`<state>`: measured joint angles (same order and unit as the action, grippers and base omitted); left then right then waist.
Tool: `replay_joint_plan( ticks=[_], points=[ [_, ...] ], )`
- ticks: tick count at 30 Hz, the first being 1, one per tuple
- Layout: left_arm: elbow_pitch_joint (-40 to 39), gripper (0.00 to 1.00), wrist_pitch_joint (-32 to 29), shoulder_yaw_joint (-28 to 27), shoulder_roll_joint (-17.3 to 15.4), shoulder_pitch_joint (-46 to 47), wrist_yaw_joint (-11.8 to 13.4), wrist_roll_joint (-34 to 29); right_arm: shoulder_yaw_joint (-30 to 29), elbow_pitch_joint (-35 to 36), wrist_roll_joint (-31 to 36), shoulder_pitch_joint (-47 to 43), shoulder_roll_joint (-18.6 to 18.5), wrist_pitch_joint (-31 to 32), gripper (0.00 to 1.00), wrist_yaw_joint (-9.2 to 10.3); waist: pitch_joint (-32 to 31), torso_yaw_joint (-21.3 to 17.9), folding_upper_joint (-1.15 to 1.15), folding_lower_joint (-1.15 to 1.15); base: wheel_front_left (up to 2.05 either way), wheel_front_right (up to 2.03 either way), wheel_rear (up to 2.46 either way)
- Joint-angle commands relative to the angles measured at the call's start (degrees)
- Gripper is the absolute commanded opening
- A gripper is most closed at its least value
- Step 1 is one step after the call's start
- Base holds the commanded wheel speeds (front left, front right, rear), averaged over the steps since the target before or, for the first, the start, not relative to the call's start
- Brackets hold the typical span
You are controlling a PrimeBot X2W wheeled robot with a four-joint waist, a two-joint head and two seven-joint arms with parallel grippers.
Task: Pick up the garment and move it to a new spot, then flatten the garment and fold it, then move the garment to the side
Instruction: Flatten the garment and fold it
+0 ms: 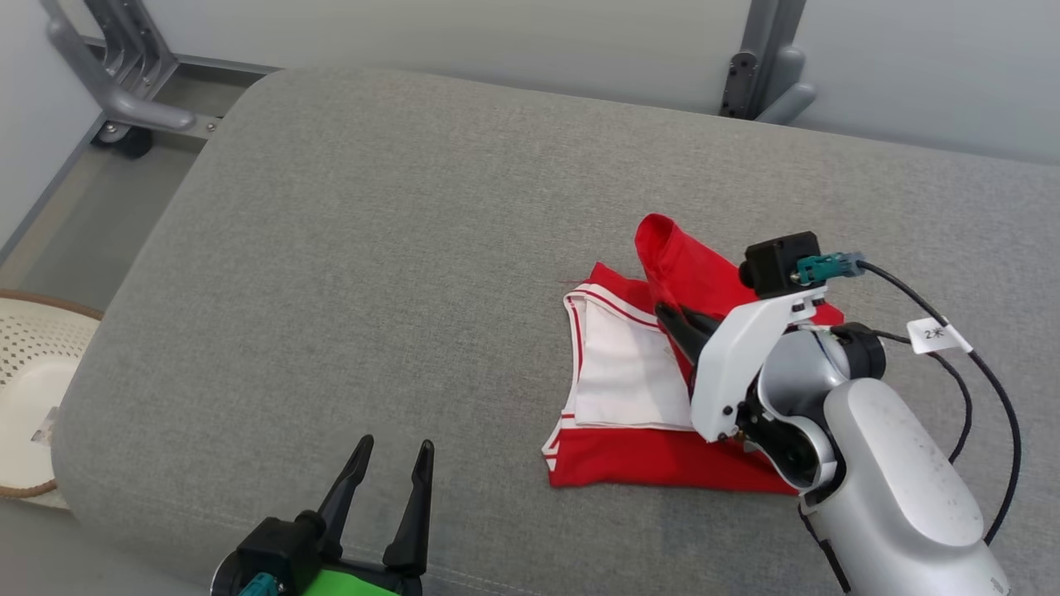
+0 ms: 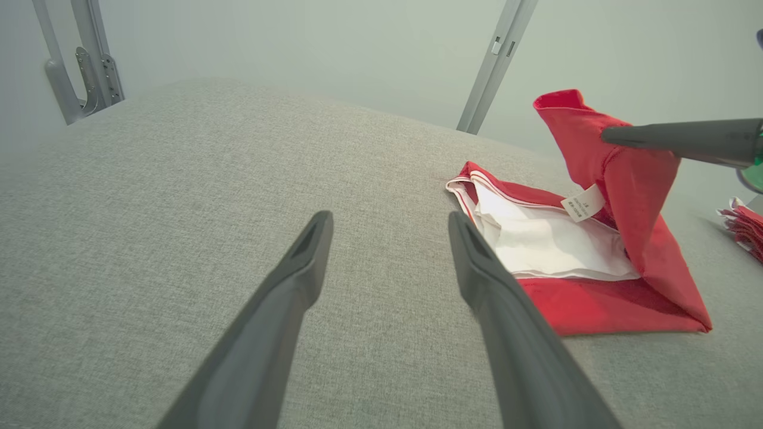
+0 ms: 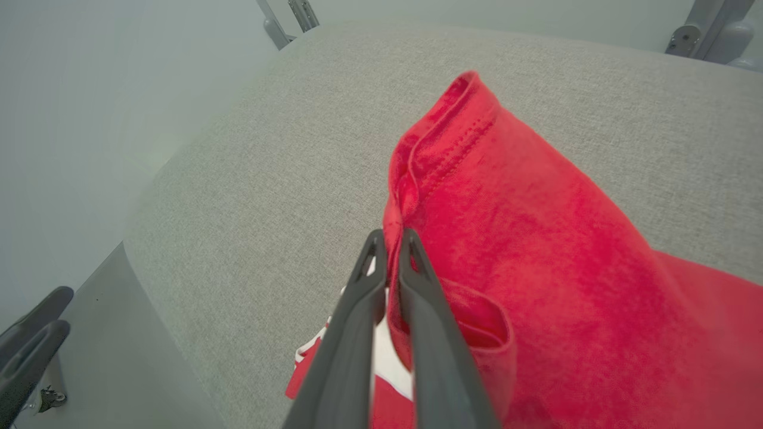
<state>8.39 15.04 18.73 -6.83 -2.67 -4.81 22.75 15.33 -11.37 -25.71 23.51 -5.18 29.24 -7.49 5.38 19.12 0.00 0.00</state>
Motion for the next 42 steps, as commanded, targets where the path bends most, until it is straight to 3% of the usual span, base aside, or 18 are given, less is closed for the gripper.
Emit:
replay_joint_plan(
  ticks=[1,10,11,12,19,26,33,42],
  points=[
    [0.2,1.0,0.1,-0.1,0.2,1.1,-0.2,0.6,0.7,-0.8,-0.7,0.6,0.1,-0.5,0.0,0.02,0.4,1.7,0.0,0.0,0.0,0.0,0.0],
    [0.7,1.0,0.1,-0.6,0.8,1.6,-0.5,0.6,5.5,-6.7,-1.9,1.8,1.2,-2.0,0.0,0.02,1.0,3.0,0.0,0.0,0.0,0.0,0.0],
    [0.7,1.0,0.1,-0.7,0.9,1.6,-0.6,0.6,5.7,-7.6,-1.9,1.8,1.3,-2.2,0.41,0.02,1.1,3.0,0.0,0.0,0.0,0.0,0.0],
    [0.8,1.0,0.1,-0.8,1.0,1.6,-0.6,0.6,5.7,-8.3,-1.8,2.1,1.5,-2.7,1.0,0.02,1.1,3.0,0.0,0.0,0.0,0.0,0.0],
    [0.9,1.0,0.1,-1.8,0.9,0.8,-0.5,0.1,2.9,-8.0,-6.8,2.9,2.0,-7.2,1.0,0.02,0.8,0.9,0.0,0.0,0.0,0.0,0.0],
    [-0.6,1.0,0.1,-3.5,0.9,-0.4,0.3,-0.7,-1.2,-4.8,-3.8,-0.6,-0.8,-15.9,1.0,0.01,-1.0,-4.3,0.0,0.0,0.0,0.0,0.0],
    [-1.1,1.0,0.1,-5.4,0.7,-1.4,1.8,-0.8,-0.7,-2.2,-2.8,-6.5,-5.2,-26.9,1.0,0.01,-2.4,-9.8,0.0,0.0,0.0,0.0,0.0],
    [-0.3,1.0,0.1,-9.6,1.0,-3.4,3.8,0.4,-5.1,-6.2,3.2,-13.5,-6.6,-41.6,1.0,0.02,-5.7,-15.2,0.0,0.0,0.0,0.0,0.0]
  ],
)
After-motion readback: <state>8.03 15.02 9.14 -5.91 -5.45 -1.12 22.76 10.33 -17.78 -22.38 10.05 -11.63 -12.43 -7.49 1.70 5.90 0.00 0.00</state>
